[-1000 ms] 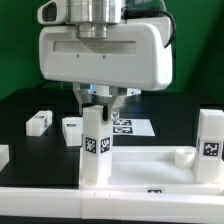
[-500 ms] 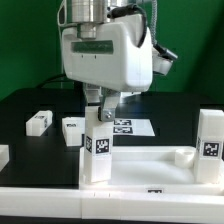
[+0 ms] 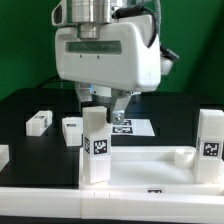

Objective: Assemble desk

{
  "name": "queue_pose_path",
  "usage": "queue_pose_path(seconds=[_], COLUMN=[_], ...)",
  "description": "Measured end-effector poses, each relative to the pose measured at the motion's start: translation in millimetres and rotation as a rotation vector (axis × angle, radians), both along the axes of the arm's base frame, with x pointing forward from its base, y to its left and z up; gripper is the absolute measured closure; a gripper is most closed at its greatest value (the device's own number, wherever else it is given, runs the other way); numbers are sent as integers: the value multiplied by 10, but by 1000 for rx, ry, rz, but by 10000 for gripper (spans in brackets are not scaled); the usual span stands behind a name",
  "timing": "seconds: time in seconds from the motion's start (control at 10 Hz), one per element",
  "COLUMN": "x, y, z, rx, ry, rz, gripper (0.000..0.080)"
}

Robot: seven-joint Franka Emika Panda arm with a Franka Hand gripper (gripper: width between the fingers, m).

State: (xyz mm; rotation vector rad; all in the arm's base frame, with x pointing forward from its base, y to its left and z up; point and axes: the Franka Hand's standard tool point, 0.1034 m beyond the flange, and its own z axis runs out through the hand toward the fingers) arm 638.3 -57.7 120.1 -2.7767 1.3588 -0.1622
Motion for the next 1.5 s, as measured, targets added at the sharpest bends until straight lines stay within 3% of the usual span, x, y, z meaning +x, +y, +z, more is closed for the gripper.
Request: queue_pose_path(seconds=[0.1,0.9,1.4,1.5], x=[1,1,-1,-2], y=[17,4,-17,-19], z=[-1,-14,-15,-15], rx=[-7,-102,-139,-139], ry=[0,7,13,13], rz=[71,878,1164,1164], gripper=[159,150,150,261])
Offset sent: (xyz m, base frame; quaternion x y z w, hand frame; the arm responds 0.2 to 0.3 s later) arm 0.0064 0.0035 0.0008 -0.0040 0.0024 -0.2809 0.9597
